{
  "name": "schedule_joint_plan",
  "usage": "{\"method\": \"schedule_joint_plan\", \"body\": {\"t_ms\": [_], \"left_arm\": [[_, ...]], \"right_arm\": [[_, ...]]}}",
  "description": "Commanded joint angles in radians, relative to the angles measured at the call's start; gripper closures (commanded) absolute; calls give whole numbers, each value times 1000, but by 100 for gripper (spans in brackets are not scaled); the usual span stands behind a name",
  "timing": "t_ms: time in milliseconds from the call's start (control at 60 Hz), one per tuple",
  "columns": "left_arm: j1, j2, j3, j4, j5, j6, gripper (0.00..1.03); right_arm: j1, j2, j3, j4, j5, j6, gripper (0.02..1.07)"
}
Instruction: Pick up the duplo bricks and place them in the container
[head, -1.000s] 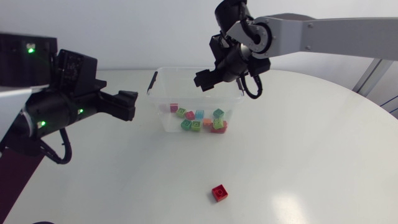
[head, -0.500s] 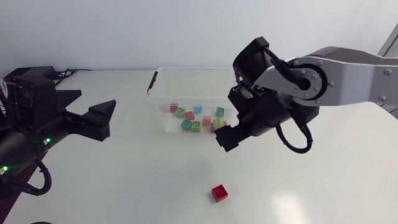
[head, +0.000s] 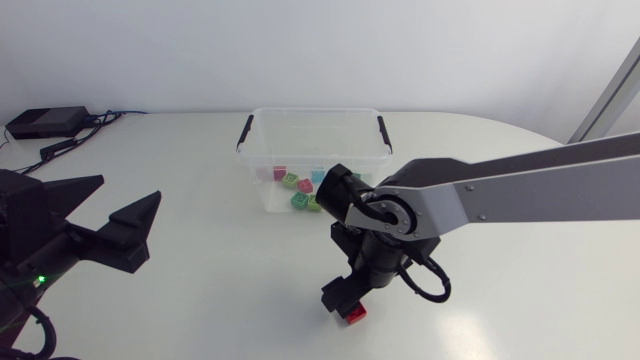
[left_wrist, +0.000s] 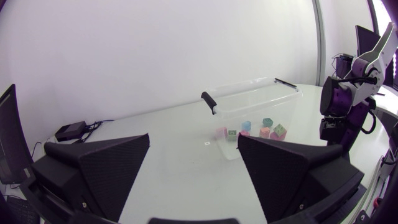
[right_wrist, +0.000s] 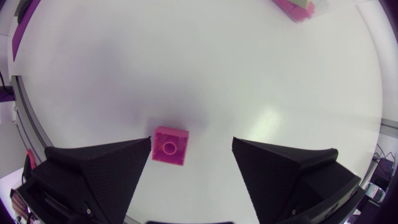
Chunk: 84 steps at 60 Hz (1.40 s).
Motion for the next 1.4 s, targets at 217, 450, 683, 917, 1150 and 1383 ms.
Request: {"method": "schedule_joint_plan", "body": {"t_ms": [217,450,683,917,1150,1383], "left_arm": [[13,-149,-66,-81,-8,-13,4],[26,-323,-121,-150,-8,-20,4],[137,-373,-141,-170,-10,-16,4],[235,-429,-179,-170,-10,-12,4],[359,-430,-213,-101,-10,-10,4],[381,-432,-288,44,-10,-4,4]], "right_arm": [[58,76,2,-7,-33,43,21],[70,86,-20,37,4,49,61],[55,24,-52,39,35,8,70],[-56,-157,63,-88,55,-53,70],[-171,-235,364,-141,91,-116,70],[-189,-184,476,39,119,-152,70]]}}
